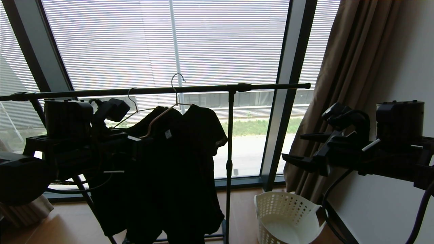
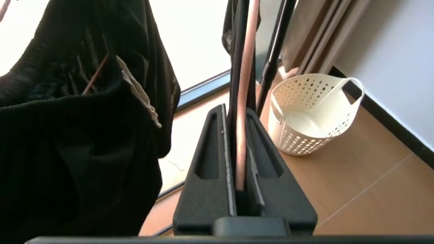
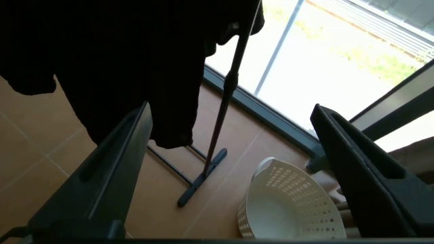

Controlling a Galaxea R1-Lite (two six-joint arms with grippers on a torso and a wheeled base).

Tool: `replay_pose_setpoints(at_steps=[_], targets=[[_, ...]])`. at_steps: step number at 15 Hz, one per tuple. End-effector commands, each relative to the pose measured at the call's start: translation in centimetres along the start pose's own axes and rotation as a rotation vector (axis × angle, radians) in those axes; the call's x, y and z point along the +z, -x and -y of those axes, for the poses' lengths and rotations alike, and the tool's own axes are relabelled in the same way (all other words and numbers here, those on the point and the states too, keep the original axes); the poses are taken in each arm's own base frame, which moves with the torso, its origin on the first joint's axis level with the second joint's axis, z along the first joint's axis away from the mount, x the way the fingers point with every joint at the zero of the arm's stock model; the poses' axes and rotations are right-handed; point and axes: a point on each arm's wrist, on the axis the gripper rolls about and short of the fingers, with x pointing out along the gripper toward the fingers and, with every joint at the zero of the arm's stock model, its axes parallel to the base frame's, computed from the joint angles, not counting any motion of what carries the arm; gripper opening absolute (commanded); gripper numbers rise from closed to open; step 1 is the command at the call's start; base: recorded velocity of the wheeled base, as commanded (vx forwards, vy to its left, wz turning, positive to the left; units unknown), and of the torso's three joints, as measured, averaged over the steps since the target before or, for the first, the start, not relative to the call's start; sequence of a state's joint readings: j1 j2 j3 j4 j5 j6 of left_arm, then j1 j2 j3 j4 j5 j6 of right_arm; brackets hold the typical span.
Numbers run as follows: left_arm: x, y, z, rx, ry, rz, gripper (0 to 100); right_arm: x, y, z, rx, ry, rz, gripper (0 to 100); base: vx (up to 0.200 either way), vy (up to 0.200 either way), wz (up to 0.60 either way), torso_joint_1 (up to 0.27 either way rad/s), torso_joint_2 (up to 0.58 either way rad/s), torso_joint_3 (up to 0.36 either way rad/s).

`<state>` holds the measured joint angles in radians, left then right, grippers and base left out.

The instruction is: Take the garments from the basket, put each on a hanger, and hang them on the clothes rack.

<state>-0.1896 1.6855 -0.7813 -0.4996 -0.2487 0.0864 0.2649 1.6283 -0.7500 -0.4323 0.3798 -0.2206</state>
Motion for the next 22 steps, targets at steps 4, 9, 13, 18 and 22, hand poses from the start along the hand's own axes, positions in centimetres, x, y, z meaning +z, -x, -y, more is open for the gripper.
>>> replay_pose_setpoints(at_steps=[4,9,13,18,22], targets=[[-0.2,-2.6,-0.5,-0.003,0.065,-0.020,0,-0.1,-0.1,0.0,0.002,0.000,-0.004,100,0.000,0.000,0.00,0.000,0.00,0.000],[-0.7,-5.4,-1.0,-0.002,0.079,0.065,0,-0.2,-0.3,0.0,0.003,-0.002,-0.009,100,0.000,0.000,0.00,0.000,0.00,0.000],[-0.6,-6.7,-1.3,0.012,0.078,0.067,0,-0.2,-0.3,0.0,0.003,-0.002,-0.009,100,0.000,0.000,0.00,0.000,0.00,0.000],[-0.6,-7.7,-1.6,0.033,0.087,0.069,0,-0.2,-0.3,0.0,0.003,-0.002,-0.009,100,0.000,0.000,0.00,0.000,0.00,0.000],[-0.7,-8.2,-1.8,0.057,0.100,0.065,0,-0.3,-0.3,0.0,0.004,-0.003,-0.013,100,0.000,0.000,0.00,0.000,0.00,0.000]])
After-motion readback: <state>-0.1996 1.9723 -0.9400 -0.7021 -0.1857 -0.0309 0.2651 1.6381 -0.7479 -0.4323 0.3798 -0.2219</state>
